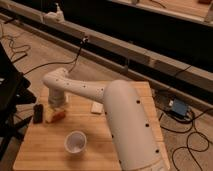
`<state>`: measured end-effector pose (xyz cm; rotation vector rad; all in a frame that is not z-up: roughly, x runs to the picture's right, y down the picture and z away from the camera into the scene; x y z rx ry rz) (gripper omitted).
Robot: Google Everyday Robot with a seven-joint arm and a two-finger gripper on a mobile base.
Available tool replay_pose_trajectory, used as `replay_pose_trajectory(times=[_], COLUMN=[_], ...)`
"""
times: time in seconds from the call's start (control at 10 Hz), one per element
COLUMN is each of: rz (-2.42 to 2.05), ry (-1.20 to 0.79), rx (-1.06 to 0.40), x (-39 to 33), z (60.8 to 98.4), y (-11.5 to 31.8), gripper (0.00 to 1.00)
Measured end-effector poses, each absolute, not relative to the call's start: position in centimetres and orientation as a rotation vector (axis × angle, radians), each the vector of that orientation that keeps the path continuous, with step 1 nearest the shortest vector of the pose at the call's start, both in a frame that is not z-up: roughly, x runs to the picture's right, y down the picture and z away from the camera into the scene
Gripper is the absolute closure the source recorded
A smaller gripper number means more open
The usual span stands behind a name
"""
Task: Place the pepper in the ceramic bowl
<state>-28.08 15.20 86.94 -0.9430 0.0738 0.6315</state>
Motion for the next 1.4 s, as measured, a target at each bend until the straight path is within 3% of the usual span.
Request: replay_pose_trajectory(times=[0.3,1.1,1.4], rz=[0.606,0.599,0.632], ry=[0.088,0.086,0.094], rx=[-0.984,-1.001,-0.924], x=[-29.4,-30.0,-28.8], z=[87.7,88.8,88.3], y=[16.9,17.7,14.3], gripper=[0.21,0.96,1.0])
